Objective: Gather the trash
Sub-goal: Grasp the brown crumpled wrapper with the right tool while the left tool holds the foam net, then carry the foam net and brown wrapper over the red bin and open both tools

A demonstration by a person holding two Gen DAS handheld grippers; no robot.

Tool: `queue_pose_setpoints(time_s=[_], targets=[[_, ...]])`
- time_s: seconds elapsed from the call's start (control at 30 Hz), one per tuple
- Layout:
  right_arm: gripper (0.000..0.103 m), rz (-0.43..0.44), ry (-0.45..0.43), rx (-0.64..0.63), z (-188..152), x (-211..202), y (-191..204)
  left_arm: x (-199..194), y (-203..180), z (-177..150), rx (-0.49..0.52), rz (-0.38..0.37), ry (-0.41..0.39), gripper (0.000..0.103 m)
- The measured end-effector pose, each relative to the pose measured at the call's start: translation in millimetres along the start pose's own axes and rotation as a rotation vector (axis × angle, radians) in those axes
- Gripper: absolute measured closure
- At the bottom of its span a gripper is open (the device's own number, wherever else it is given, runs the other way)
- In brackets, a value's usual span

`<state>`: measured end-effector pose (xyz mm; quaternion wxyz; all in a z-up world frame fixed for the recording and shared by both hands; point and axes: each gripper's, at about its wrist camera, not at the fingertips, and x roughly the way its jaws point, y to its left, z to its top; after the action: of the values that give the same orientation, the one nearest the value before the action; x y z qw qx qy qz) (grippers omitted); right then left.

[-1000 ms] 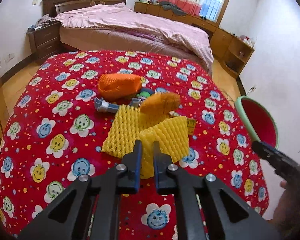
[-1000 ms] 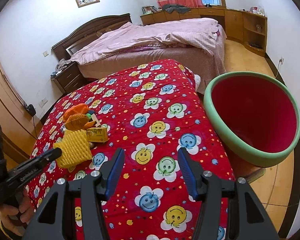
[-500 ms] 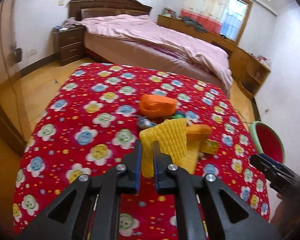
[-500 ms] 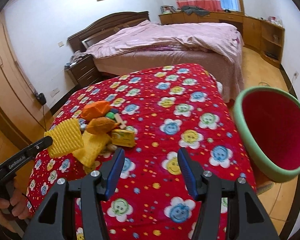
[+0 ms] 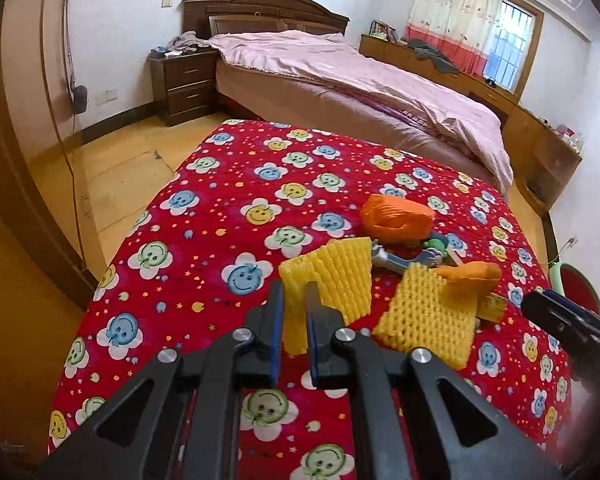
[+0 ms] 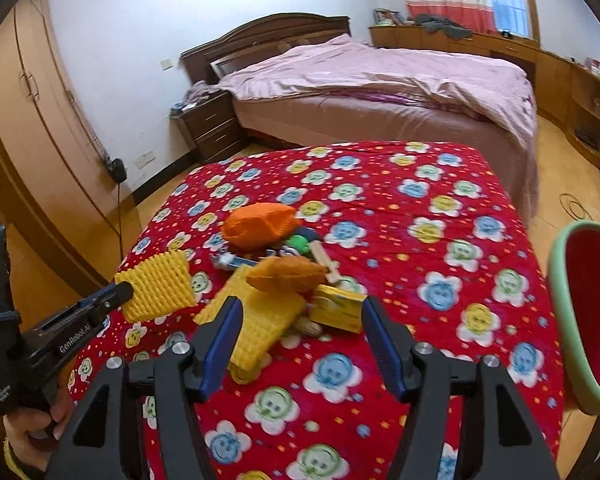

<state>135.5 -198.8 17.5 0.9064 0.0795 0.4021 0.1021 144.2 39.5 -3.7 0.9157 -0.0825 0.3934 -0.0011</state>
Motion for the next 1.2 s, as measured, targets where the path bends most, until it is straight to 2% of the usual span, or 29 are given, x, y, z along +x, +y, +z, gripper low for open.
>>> queue_pose_setpoints(time_s=[0.13,0.5,0.73,0.8,0.87,0.97,1.2], targets=[[0.032,0.002,0.009,-0.013,5.4,14.2,9.0,4.8,5.1,-0.6,-0.008,0.002,0.005,0.094],[0.032,-0.014,0.058,-0.01,12.2,53.3,13.1,16.5,10.9,-0.2,-0.016,-0.003,0.021,0.094],[0.07,-0.008,0.055,-0.016,9.6,58.4,10.1,18.4,9.5,0.6,-0.018,-0.004,0.024,0.094],[0.074,-0.006,0.048,-0.025,8.5,56.4,10.4,18.2,8.5,1.0,-0.017,-0.004,0.022,0.094],[0.081,0.004,0.036,-0.027,7.9,52.9,10.3,16.5,6.6,0.9,-0.014,-0.004,0.018,0.094],[0.086,0.012,0.013,-0.033,7.7,45.9,9.9,11.9,3.5,1.2,-0.01,-0.007,0.009,0.094],[0.09,0.038,-0.024,-0.042,5.0,28.1,8.4,1.9,-2.0,2.1,-0.004,-0.018,-0.008,0.094]])
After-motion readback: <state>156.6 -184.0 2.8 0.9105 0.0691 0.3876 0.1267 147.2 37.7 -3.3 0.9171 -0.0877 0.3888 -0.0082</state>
